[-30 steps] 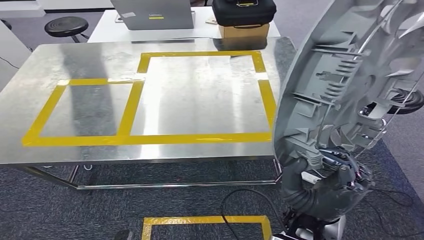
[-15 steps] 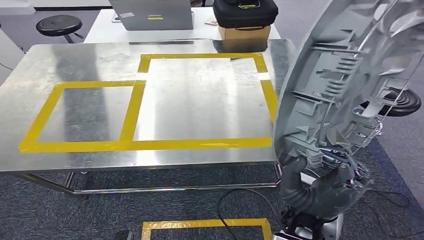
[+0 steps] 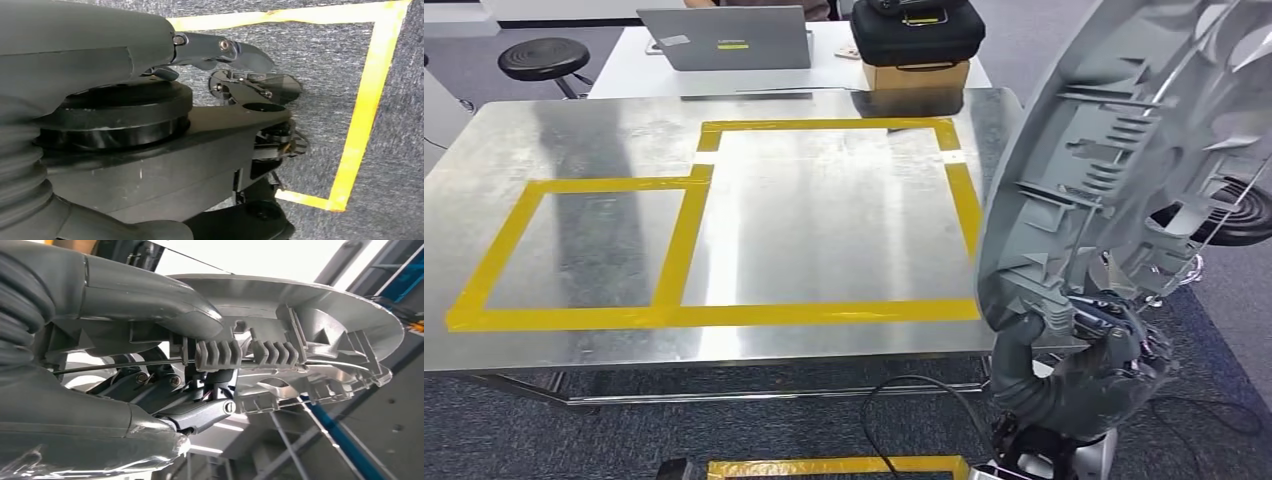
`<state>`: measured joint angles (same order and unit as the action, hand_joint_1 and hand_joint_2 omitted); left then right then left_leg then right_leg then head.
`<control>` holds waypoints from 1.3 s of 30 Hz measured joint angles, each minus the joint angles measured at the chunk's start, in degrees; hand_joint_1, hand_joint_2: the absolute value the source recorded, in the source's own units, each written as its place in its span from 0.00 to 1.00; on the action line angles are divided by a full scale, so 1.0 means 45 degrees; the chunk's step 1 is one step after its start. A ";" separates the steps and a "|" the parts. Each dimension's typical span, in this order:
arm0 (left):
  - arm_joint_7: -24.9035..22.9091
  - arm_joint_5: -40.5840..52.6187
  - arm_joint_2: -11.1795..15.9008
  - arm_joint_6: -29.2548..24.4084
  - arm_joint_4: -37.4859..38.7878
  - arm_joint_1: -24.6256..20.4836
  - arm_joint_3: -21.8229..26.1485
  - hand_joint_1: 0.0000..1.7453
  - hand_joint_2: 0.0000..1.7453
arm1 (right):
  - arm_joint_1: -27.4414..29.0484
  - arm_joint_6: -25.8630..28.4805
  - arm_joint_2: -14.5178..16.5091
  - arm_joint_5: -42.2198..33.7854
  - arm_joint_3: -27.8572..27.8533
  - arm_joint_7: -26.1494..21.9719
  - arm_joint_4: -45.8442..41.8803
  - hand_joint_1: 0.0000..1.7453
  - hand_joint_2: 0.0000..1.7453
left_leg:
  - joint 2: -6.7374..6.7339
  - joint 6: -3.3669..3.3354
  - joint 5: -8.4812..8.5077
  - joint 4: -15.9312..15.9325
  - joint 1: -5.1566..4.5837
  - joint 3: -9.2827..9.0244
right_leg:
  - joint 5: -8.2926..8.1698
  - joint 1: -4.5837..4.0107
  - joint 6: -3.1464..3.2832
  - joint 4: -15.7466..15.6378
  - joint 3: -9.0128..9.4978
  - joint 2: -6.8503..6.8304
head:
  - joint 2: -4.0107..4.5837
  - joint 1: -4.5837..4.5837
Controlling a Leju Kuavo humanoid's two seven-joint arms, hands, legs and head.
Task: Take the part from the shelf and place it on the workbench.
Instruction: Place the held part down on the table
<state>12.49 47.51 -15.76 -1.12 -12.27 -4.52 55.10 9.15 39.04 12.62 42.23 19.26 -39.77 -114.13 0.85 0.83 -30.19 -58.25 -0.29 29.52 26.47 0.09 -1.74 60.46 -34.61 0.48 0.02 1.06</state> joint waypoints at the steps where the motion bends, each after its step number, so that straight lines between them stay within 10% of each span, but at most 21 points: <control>1: -0.0056 0.0005 -0.0005 -0.0107 -0.0003 -0.0025 0.0000 0.00 1.00 | 0.0001 0.0000 0.0007 -0.0035 -0.0004 0.0001 -0.0018 1.00 1.00 | -0.0010 0.0073 -0.0069 -0.0150 0.0004 0.0045 | 0.0014 0.0028 0.0060 -0.0064 0.0099 -0.0001 | 0.0000 -0.0031; 5: -0.0227 0.0022 -0.0006 -0.0434 -0.0009 -0.0053 0.0016 0.00 1.00 | 0.0000 0.0000 0.0018 -0.0149 -0.0005 0.0003 -0.0049 1.00 1.00 | -0.0032 0.0323 -0.0705 -0.2777 0.0057 0.1882 | 0.0284 0.0128 0.0216 -0.0306 0.0562 -0.0038 | -0.0002 -0.0109; 8: -0.0276 0.0041 -0.0001 -0.0503 -0.0009 -0.0020 0.0038 0.00 1.00 | 0.0001 0.0000 0.0018 -0.0310 -0.0005 0.0018 -0.0036 1.00 1.00 | -0.0037 0.0372 0.0364 -0.3041 0.0081 0.2871 | 0.0684 0.0187 0.0155 -0.0332 0.1043 0.0028 | -0.0002 -0.0113; 11: -0.0291 0.0069 0.0000 -0.0537 -0.0009 -0.0016 0.0065 0.00 1.00 | -0.0006 -0.0002 0.0018 -0.0424 -0.0005 0.0070 0.0010 1.00 1.00 | -0.0050 0.0346 0.2036 -0.0918 0.0071 0.2340 | 0.1175 0.0201 -0.0041 -0.0330 0.1532 0.0078 | 0.0000 -0.0152; 16: -0.0293 0.0113 -0.0013 -0.0537 -0.0010 -0.0058 0.0192 0.00 1.00 | -0.0052 -0.0004 -0.0008 -0.0052 0.0000 0.0589 0.0121 1.00 1.00 | -0.0026 -0.0053 0.1750 -0.0192 0.0091 0.2019 | 0.1526 0.0146 -0.0319 -0.0446 0.1713 0.0046 | 0.0001 -0.0135; 21: -0.0289 0.0171 -0.0018 -0.0520 -0.0012 -0.0088 0.0240 0.00 1.00 | -0.0441 -0.0001 -0.0192 0.0432 0.0267 0.1752 0.0510 1.00 1.00 | -0.0028 -0.0300 0.1503 -0.0151 0.0097 0.1813 | 0.2666 0.0109 -0.0385 0.3014 -0.0428 -0.0001 | 0.0001 -0.0051; 23: -0.0285 0.0208 -0.0017 -0.0529 -0.0012 -0.0079 0.0253 0.00 1.00 | -0.0542 0.0000 -0.0317 0.0522 0.0421 0.2076 0.0719 1.00 1.00 | 0.0005 -0.0300 0.1388 -0.0152 0.0088 0.1646 | 0.2053 0.0107 -0.0365 0.3030 -0.0843 -0.0003 | 0.0001 -0.0046; 27: -0.0251 0.0232 -0.0015 -0.0602 -0.0013 -0.0089 0.0263 0.00 1.00 | -0.0689 0.0000 -0.0464 0.0628 0.0711 0.2230 0.0987 1.00 1.00 | 0.0080 -0.0115 0.1184 -0.0173 0.0042 0.1328 | 0.0248 0.0089 -0.0257 0.0284 0.0014 -0.0010 | 0.0001 -0.0053; 32: -0.0232 0.0236 -0.0006 -0.0672 -0.0013 -0.0102 0.0267 0.00 1.00 | -0.0741 0.0000 -0.0533 0.0693 0.0896 0.2249 0.1101 1.00 1.00 | 0.0040 0.0249 0.1001 -0.0349 0.0056 0.1431 | 0.0117 0.0099 0.0055 -0.0078 0.0127 0.0044 | 0.0000 -0.0095; 36: -0.0221 0.0245 0.0001 -0.0678 -0.0013 -0.0095 0.0270 0.00 1.00 | -0.0755 0.0000 -0.0546 0.0705 0.0958 0.2255 0.1145 1.00 1.00 | -0.0010 0.0429 -0.0227 -0.3083 0.0091 0.2813 | 0.0129 0.0131 0.0210 -0.0116 0.0167 -0.0002 | 0.0001 -0.0152; 39: -0.0216 0.0273 0.0018 -0.0678 -0.0013 -0.0090 0.0272 0.00 1.00 | -0.0766 0.0000 -0.0617 0.0702 0.1032 0.2403 0.1202 1.00 1.00 | -0.0019 0.0413 0.0431 -0.2792 0.0097 0.2784 | 0.0173 0.0139 0.0202 -0.0115 0.0226 0.0022 | 0.0001 -0.0154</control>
<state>11.52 48.74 -15.68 -4.17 -12.33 -4.93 56.33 5.70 39.04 9.84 45.39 23.90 -28.96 -108.72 0.76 2.69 -28.24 -70.81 0.15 42.05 27.25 0.72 -0.83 59.94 -33.60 0.58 0.02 0.37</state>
